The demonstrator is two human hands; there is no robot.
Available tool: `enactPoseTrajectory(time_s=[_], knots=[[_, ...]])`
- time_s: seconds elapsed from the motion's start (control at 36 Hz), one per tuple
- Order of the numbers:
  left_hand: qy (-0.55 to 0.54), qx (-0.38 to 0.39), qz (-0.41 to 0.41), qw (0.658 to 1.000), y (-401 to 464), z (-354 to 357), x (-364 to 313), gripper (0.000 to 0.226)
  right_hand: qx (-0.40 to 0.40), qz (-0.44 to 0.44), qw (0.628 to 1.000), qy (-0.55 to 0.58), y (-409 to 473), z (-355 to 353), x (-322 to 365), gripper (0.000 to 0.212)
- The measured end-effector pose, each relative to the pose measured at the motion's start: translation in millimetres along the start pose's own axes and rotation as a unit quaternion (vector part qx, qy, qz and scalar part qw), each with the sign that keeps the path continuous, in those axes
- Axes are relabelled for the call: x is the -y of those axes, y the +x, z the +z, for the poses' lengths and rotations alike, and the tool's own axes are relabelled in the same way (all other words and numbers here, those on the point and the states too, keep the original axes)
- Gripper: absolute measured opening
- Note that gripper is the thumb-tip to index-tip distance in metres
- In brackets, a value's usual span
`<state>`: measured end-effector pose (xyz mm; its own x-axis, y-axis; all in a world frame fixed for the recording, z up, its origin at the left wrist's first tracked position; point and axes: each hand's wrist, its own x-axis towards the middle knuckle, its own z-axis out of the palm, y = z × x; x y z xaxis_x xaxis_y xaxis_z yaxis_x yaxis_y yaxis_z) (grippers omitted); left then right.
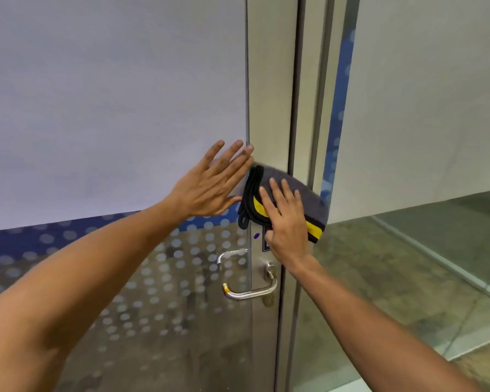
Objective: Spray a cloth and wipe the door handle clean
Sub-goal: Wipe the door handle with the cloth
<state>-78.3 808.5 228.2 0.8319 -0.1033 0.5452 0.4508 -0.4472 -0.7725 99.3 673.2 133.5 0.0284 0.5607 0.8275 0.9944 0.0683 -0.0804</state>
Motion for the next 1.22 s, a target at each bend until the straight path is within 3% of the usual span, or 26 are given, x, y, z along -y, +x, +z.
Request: enactPoseTrajectory(time_s=[0.33, 0.64, 0.92, 1.0, 1.14, 1.22], knots=[[0.012, -0.01, 0.011, 1.0, 0, -1, -2, 0.075, -0.028, -0.051, 0.998, -0.02, -19, 31, -14, 0.092], [0.01, 0.002, 0.008, 1.0, -1, -3, -1, 0.075, 0.028, -0.141, 0.989, -0.033, -62, 53, -30, 0.084], [0.001, 0.01, 0.008, 1.0, 0, -2, -1, 0.079, 0.119, -0.166, 0.979, -0.02, -90, 43, -32, 0.068], [-0.004, 0.014, 0.006, 1.0, 0, -3, 0, 0.081, 0.203, -0.135, 0.97, -0.019, -85, 29, -33, 0.084], [0.001, 0.024, 0.003, 1.0, 0, -4, -1, 0.085, 0.28, -0.081, 0.955, 0.056, -84, 13, -29, 0.07], [0.007, 0.025, 0.0, 1.0, 0, -5, -1, 0.086, 0.274, 0.013, 0.946, 0.172, -85, 1, -27, 0.071]])
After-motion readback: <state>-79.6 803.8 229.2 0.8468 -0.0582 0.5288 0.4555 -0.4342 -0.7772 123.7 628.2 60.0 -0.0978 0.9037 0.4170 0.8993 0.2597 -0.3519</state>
